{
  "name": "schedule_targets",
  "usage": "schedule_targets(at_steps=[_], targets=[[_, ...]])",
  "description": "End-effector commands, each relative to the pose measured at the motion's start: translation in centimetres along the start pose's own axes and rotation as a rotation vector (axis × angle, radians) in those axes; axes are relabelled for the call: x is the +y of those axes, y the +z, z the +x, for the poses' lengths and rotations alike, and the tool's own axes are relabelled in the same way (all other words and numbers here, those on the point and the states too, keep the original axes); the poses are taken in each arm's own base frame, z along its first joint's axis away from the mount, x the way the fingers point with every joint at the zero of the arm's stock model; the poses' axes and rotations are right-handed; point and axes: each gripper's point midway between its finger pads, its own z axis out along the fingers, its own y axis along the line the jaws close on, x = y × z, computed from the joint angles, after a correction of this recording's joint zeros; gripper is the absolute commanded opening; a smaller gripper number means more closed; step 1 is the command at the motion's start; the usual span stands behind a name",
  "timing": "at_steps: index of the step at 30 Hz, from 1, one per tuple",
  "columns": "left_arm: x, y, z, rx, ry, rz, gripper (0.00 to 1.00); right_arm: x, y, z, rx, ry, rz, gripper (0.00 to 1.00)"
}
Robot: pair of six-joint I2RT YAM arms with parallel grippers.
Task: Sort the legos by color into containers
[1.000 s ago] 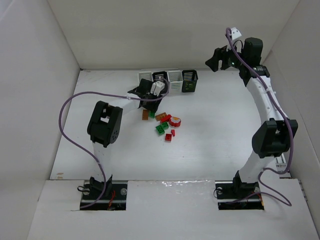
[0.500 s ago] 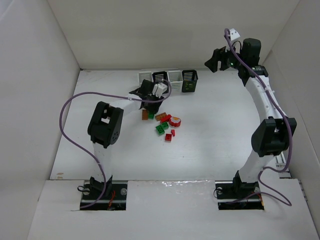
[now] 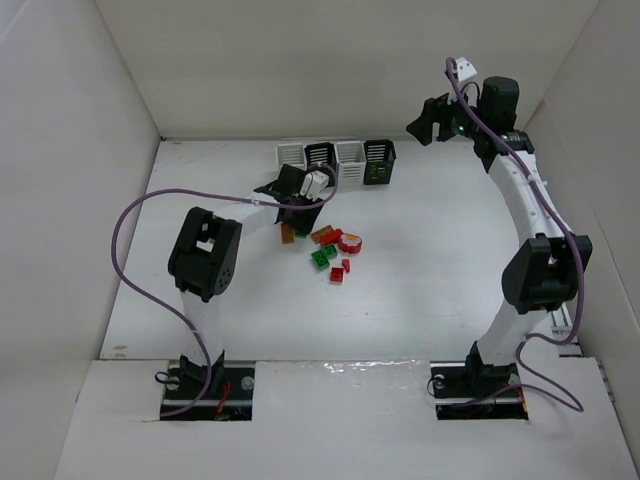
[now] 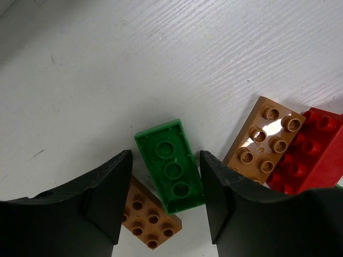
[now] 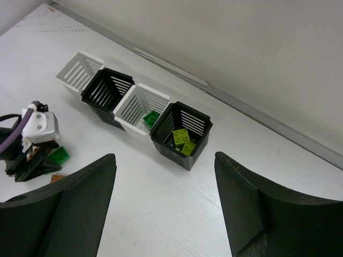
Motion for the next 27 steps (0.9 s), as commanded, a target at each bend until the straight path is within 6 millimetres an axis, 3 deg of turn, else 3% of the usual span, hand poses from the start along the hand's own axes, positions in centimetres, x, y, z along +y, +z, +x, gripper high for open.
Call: schedule_targets(at_steps=[1,7,9,11,16,17,20,21,22,24,25,26,27], targets=[[-0.5,-1.8,-0.8,-0.027,-0.011,-0.002,0.49,0.4,-0.1,-2.4,-0.056,-0.042,-0.014,0.79],[-1.9,-1.5,-0.8,-0.017,0.011,0.017,0.33,0.4,0.0,-2.0,-0.049,-0.046,-0.014,0.79],[-2.6,-2.4,-1.7,-0.046,0.014,0.055,0.24,0.5,-0.3,-2.4,-0.056,-0.051,-0.013,0.79],[-3.3,-3.4,-2.2,-0.078,0.046,0.099,0.21,0.7,-0.5,-2.3,-0.055,-0.05,-0.014,0.79],[-7.1,-10.3,-9.0,-0.307,0.113,0.301,0.19,1.2,-1.3,-2.1,-0.054,-0.049,-0.014,0.79],[-7.4,-11.9,-11.3,-0.369,0.105,0.313,0.19,1.2,-1.6,-2.2,-0.054,-0.05,-0.005,0.79],[-7.7,-13.7,-15.0,-0.459,0.111,0.33,0.19,1.4,-1.8,-2.4,-0.062,-0.046,-0.004,0.79],[-7.6,-15.1,-17.7,-0.519,0.117,0.326,0.19,0.6,-1.9,-2.0,-0.059,-0.042,0.017,0.79],[-7.4,-13.8,-18.4,-0.511,0.115,0.327,0.19,0.8,-2.2,-2.4,-0.066,-0.033,0.017,0.79],[-7.5,-12.9,-19.3,-0.495,0.104,0.34,0.19,0.2,-2.4,-2.3,-0.066,-0.018,0.036,0.79],[-7.4,-13.6,-21.2,-0.531,0.114,0.336,0.19,0.4,-2.6,-2.2,-0.065,-0.005,0.036,0.79],[-7.3,-11.6,-21.0,-0.494,0.082,0.345,0.19,-0.1,-2.8,-2.2,-0.065,0.008,0.054,0.79],[-6.9,-11.2,-21.5,-0.497,0.07,0.349,0.19,-0.1,-2.8,-2.2,-0.065,0.008,0.054,0.8]])
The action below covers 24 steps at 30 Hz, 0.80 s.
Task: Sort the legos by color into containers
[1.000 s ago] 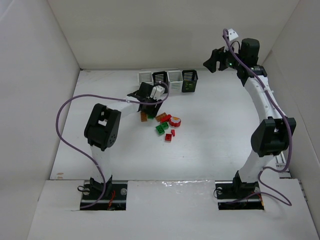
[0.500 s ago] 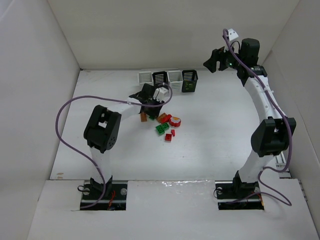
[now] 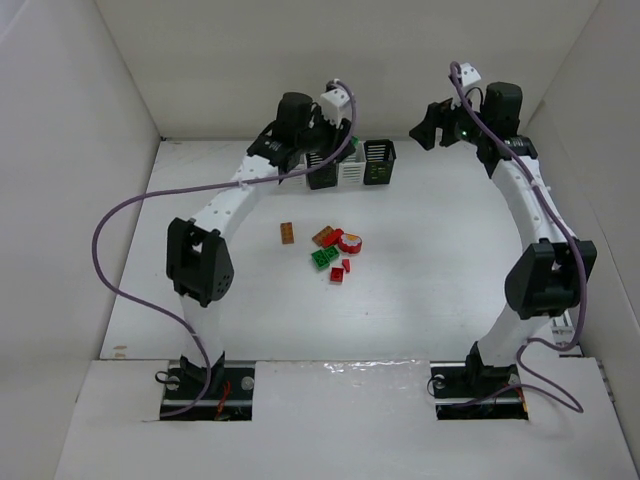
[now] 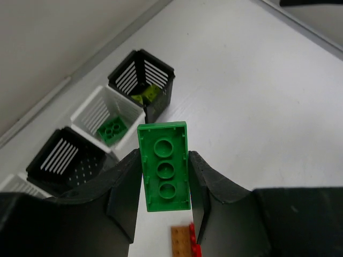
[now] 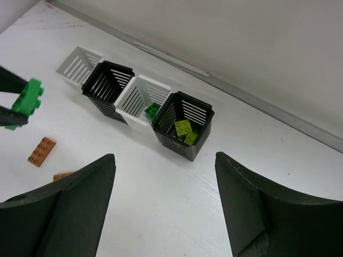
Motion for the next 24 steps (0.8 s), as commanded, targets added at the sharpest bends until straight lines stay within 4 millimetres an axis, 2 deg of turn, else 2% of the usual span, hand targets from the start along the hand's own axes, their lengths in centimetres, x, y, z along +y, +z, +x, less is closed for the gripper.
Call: schedule_targets(at_steps=[1,2,3,4,5,6,8,9,11,12,13,15,17,20,21,24], targets=[[0.6,2.5,0.9,0.029,-0.077,0.036,0.19,-0.6,-2.1,-3.2,-0.085,-0.004,0.046,0.8],[1.4,3.2,1.5,0.031,-0.094,0.027,0.19,-0.4,-2.5,-3.6,-0.093,-0.01,0.047,0.8],[2.0,3.6,1.1,0.004,-0.099,0.03,0.19,-0.4,-2.4,-3.2,-0.085,-0.004,0.046,0.8],[2.1,4.0,1.3,0.002,-0.11,0.03,0.19,-0.8,-2.8,-3.5,-0.092,-0.007,0.065,0.8],[2.3,4.2,0.5,-0.02,-0.112,0.029,0.19,-0.7,-3.0,-3.5,-0.092,-0.007,0.065,0.8],[2.6,4.9,1.2,-0.009,-0.117,0.03,0.19,-0.7,-3.0,-3.5,-0.092,-0.007,0.065,0.8],[3.1,5.4,0.3,-0.034,-0.105,0.018,0.19,-0.6,-3.2,-3.4,-0.091,-0.006,0.065,0.81],[3.6,6.2,1.1,-0.023,-0.111,0.005,0.19,-0.8,-3.7,-3.3,-0.092,-0.004,0.074,0.81],[3.9,6.8,0.7,-0.038,-0.103,0.004,0.19,-0.8,-3.9,-3.2,-0.09,-0.003,0.083,0.81],[4.1,6.9,-0.4,-0.062,-0.091,0.004,0.19,-0.8,-3.9,-3.2,-0.09,-0.003,0.083,0.81],[4.3,7.5,0.0,-0.057,-0.094,0.004,0.19,-0.7,-4.0,-3.0,-0.088,-0.001,0.083,0.81],[4.7,7.7,-1.2,-0.084,-0.081,-0.006,0.19,-0.6,-4.0,-2.8,-0.08,0.004,0.082,0.82],[5.0,8.3,-0.8,-0.085,-0.081,-0.006,0.19,-0.5,-4.2,-2.7,-0.08,0.004,0.082,0.82],[5.3,8.4,-1.8,-0.119,-0.065,-0.016,0.19,-0.6,-4.1,-2.3,-0.072,0.0,0.082,0.82],[5.4,8.7,-1.4,-0.111,-0.069,-0.016,0.19,-0.6,-4.1,-2.3,-0.072,0.0,0.082,0.82],[5.8,9.2,-1.6,-0.135,-0.058,-0.025,0.24,-0.6,-4.4,-2.6,-0.079,-0.005,0.092,0.82]])
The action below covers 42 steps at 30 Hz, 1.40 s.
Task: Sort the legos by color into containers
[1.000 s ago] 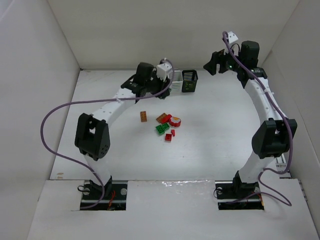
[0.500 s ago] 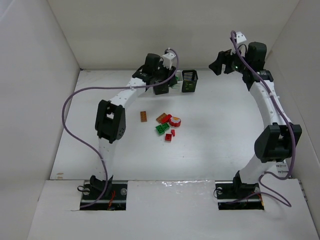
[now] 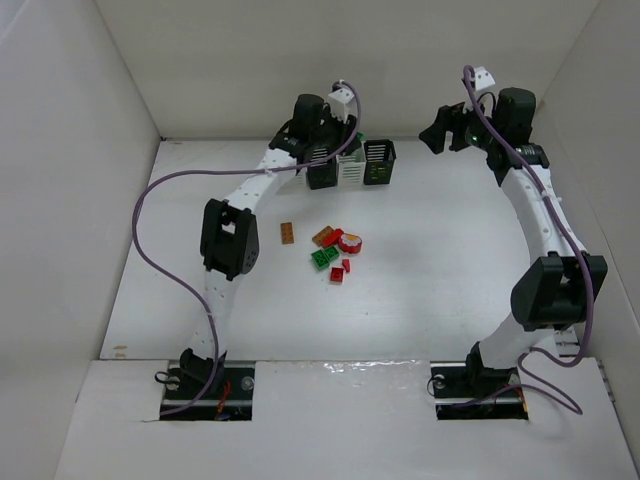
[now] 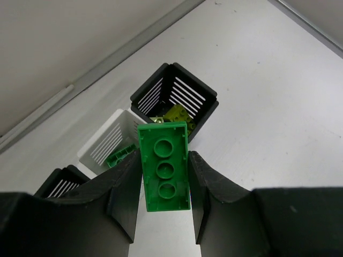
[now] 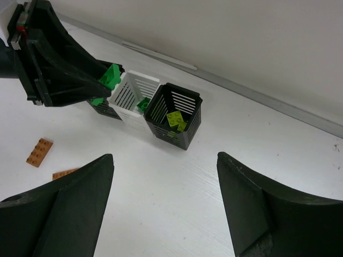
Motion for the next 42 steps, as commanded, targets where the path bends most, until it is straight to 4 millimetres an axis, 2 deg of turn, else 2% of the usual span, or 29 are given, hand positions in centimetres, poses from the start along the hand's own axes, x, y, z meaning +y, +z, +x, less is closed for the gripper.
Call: schedule_targets(at_steps=[1,4,5,7,9,10,14,15,19,21,22,23,24,27,28,29,30,31,32,33,34,35,36,37,38,39,40,41,42], targets=[[0.0,0.1,-3.4,-0.1,0.032,-0.003,0.24,0.3,-1.5,-2.6,-0.07,-0.038,0.021,0.82],[0.7,1.1,-3.1,-0.108,0.053,-0.013,0.25,0.1,-1.2,-2.7,-0.07,-0.038,0.021,0.84],[0.7,1.2,-3.8,-0.125,0.061,-0.013,0.25,0.0,-1.0,-2.3,-0.062,-0.033,0.021,0.84],[1.3,1.9,-3.2,-0.119,0.066,-0.026,0.25,-0.2,-0.8,-2.4,-0.062,-0.033,0.021,0.84],[1.8,2.0,-4.1,-0.149,0.078,-0.048,0.25,-0.2,-0.8,-2.4,-0.062,-0.033,0.021,0.84],[2.1,2.7,-3.2,-0.138,0.073,-0.049,0.25,-0.1,-0.5,-2.0,-0.055,-0.029,0.008,0.84],[2.4,3.0,-3.7,-0.159,0.09,-0.058,0.25,-0.2,-0.3,-2.2,-0.056,-0.029,0.008,0.84],[2.8,3.3,-3.2,-0.152,0.086,-0.073,0.25,-0.2,-0.3,-2.2,-0.056,-0.029,0.008,0.84],[3.5,3.2,-3.3,-0.153,0.092,-0.111,0.43,-0.2,-0.3,-2.2,-0.056,-0.029,0.008,0.84],[4.0,3.2,-3.3,-0.154,0.09,-0.135,0.57,-0.2,0.0,-1.8,-0.048,-0.025,-0.001,0.84],[4.4,2.5,-4.4,-0.178,0.108,-0.145,0.59,-0.1,0.0,-1.8,-0.049,-0.025,-0.011,0.84],[4.7,2.6,-4.0,-0.17,0.103,-0.162,0.62,-0.1,0.0,-1.8,-0.049,-0.025,-0.011,0.84],[4.7,2.0,-5.3,-0.202,0.113,-0.177,0.66,0.1,0.0,-1.8,-0.049,-0.025,-0.02,0.84],[4.3,0.6,-7.2,-0.245,0.127,-0.19,0.69,0.5,0.3,-1.2,-0.035,-0.049,-0.058,0.84],[4.0,-1.4,-9.7,-0.289,0.151,-0.191,0.69,0.9,0.3,-0.2,-0.009,-0.053,-0.088,0.82],[3.7,-2.4,-10.9,-0.311,0.158,-0.2,0.69,2.2,0.1,0.1,-0.001,-0.07,-0.164,0.81],[4.3,-3.2,-10.1,-0.289,0.156,-0.213,0.69,3.3,0.2,1.1,0.025,-0.089,-0.212,0.81],[4.1,-6.1,-12.7,-0.329,0.168,-0.231,0.69,4.2,0.1,1.9,0.042,-0.157,-0.247,0.8],[3.8,-7.3,-13.0,-0.33,0.172,-0.214,0.69,5.4,0.0,3.4,0.097,-0.165,-0.28,0.8],[3.9,-7.8,-11.2,-0.29,0.157,-0.199,0.68,7.4,0.5,4.5,0.131,-0.196,-0.32,0.78],[3.7,-8.8,-10.9,-0.272,0.181,-0.191,0.65,8.1,0.7,5.7,0.159,-0.226,-0.341,0.77],[2.7,-11.6,-11.9,-0.271,0.198,-0.18,0.63,8.8,0.8,6.3,0.171,-0.224,-0.358,0.77],[1.8,-12.3,-11.1,-0.242,0.21,-0.152,0.62,9.5,0.9,6.8,0.178,-0.219,-0.38,0.77],[1.8,-12.6,-7.2,-0.155,0.194,-0.129,0.59,9.4,1.0,7.5,0.187,-0.213,-0.382,0.77],[0.1,-14.9,-6.9,-0.13,0.237,-0.105,0.54,9.9,1.2,7.3,0.182,-0.187,-0.385,0.77],[-1.5,-15.7,-5.3,-0.096,0.253,-0.039,0.52,9.9,1.4,7.2,0.169,-0.18,-0.381,0.77],[-2.3,-16.1,-0.2,0.004,0.23,0.013,0.49,9.7,1.6,7.0,0.164,-0.172,-0.366,0.77],[-4.1,-18.3,0.2,0.004,0.27,0.052,0.45,9.5,1.7,6.8,0.16,-0.168,-0.355,0.77],[-5.9,-19.2,2.7,0.057,0.281,0.115,0.41,9.5,1.7,7.1,0.162,-0.159,-0.354,0.77]])
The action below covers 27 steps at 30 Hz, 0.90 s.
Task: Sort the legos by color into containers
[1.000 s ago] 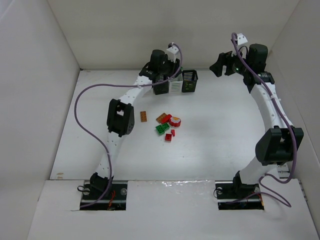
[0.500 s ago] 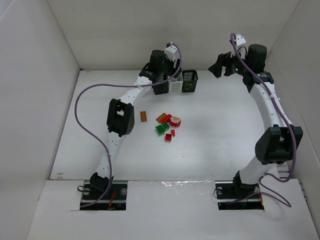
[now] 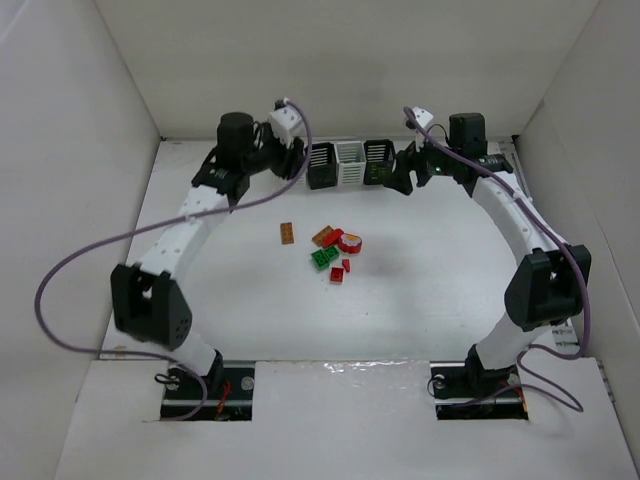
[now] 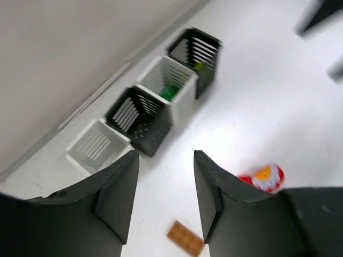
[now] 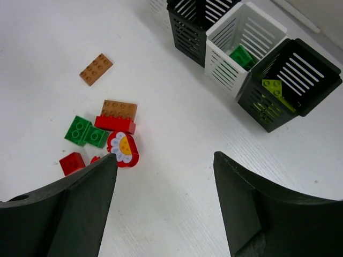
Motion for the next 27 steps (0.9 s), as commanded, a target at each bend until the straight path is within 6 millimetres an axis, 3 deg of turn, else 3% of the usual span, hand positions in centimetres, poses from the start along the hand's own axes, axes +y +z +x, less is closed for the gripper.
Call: schedule_targets(at_steps=[1,2,3,4,5,8,11,20,25,27], targets=[[-8.7,-3.9,8.4,0.164,0.129,0.309,0.41,-0.9,-0.5,-1.3,-0.049,-0.024,0.026,0.77],[-9.8,-4.9,10.1,0.192,0.161,0.337,0.41,-0.9,-0.5,-1.3,-0.049,-0.024,0.026,0.77],[-11.4,-6.5,10.1,0.175,0.213,0.373,0.41,-1.1,-0.3,-1.0,-0.042,-0.018,0.024,0.77],[-12.2,-7.2,11.4,0.191,0.238,0.394,0.41,-1.1,-0.3,-1.0,-0.042,-0.018,0.024,0.77],[-13.2,-7.9,14.0,0.224,0.277,0.44,0.42,-1.1,-0.4,-1.4,-0.049,-0.024,0.026,0.77],[-15.0,-8.7,16.1,0.249,0.315,0.506,0.47,-1.5,0.0,-1.1,-0.04,-0.008,0.032,0.77],[-16.9,-8.2,18.7,0.319,0.288,0.588,0.55,-1.7,0.1,-1.5,-0.046,-0.014,0.034,0.78],[-17.7,-6.0,22.3,0.425,0.193,0.608,0.64,-2.6,-0.2,-1.2,-0.029,-0.014,0.098,0.79],[-16.9,-4.6,22.7,0.438,0.19,0.549,0.67,-2.4,-0.7,-1.5,-0.035,-0.028,0.1,0.79],[-16.4,-4.1,22.9,0.452,0.161,0.501,0.74,-2.3,-0.6,-1.1,-0.028,-0.023,0.098,0.81]])
